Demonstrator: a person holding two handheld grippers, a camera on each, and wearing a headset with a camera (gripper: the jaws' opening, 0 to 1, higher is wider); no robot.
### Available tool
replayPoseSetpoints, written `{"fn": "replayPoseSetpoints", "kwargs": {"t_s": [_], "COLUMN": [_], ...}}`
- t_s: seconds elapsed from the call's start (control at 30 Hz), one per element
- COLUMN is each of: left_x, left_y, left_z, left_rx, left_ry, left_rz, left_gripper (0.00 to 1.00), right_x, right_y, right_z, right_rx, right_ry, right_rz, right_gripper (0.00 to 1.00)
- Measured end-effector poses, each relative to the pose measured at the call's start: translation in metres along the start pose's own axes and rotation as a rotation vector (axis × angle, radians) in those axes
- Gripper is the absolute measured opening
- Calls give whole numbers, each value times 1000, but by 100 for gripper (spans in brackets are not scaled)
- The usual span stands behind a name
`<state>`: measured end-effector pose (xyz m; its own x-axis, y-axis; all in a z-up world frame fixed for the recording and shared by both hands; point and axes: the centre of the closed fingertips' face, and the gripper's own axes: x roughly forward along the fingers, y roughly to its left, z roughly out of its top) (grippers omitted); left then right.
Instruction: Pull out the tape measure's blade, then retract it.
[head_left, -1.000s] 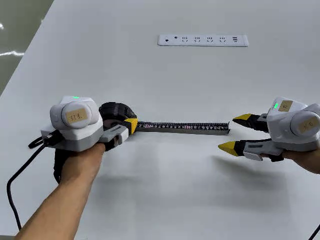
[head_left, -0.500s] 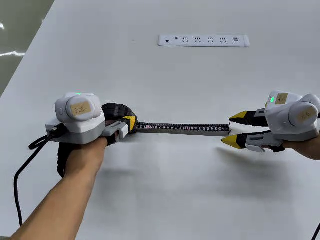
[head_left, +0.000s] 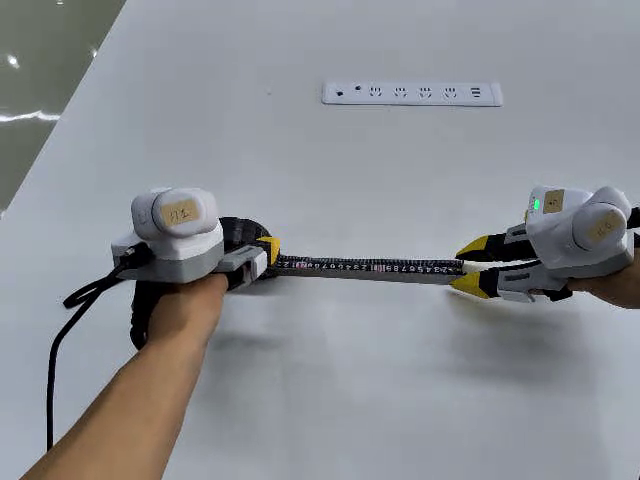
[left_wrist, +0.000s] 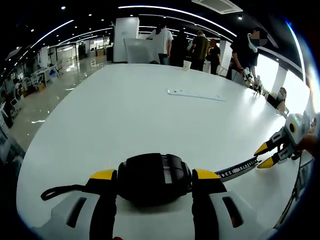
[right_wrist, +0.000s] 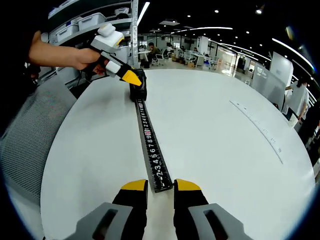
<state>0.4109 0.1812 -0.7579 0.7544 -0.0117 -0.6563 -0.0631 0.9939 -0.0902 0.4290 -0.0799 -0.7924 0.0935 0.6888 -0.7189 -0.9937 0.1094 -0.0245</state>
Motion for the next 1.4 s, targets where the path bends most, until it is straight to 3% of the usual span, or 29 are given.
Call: {"fn": "replayPoseSetpoints", "kwargs": {"t_s": [0.23,0.4,0.6,0.9,1.17,1.4], "left_x": [3,3,4,8,12,12], "left_y": [1,1,1,1,2,2], "left_z": [-1,-1,-2,-4,-10,-10], "left_rx": [-10,-11,-14,-12,-59,-48], "left_ry": [6,11,16,34,62,67], "left_rz": [0,2,6,22,16,21], "left_gripper": [57,58,58,60,62,60], "right_x": [2,5,6,6,6,5], "right_y": [-1,0,0,0,-1,-1], "right_z": [-1,-7,-6,-7,-7,-8], "right_rx": [-26,-64,-59,-49,-47,-52], "right_ry": [-6,17,-1,7,11,16], "right_rz": [14,24,25,25,23,23], "right_gripper": [12,11,11,10,10,9]}}
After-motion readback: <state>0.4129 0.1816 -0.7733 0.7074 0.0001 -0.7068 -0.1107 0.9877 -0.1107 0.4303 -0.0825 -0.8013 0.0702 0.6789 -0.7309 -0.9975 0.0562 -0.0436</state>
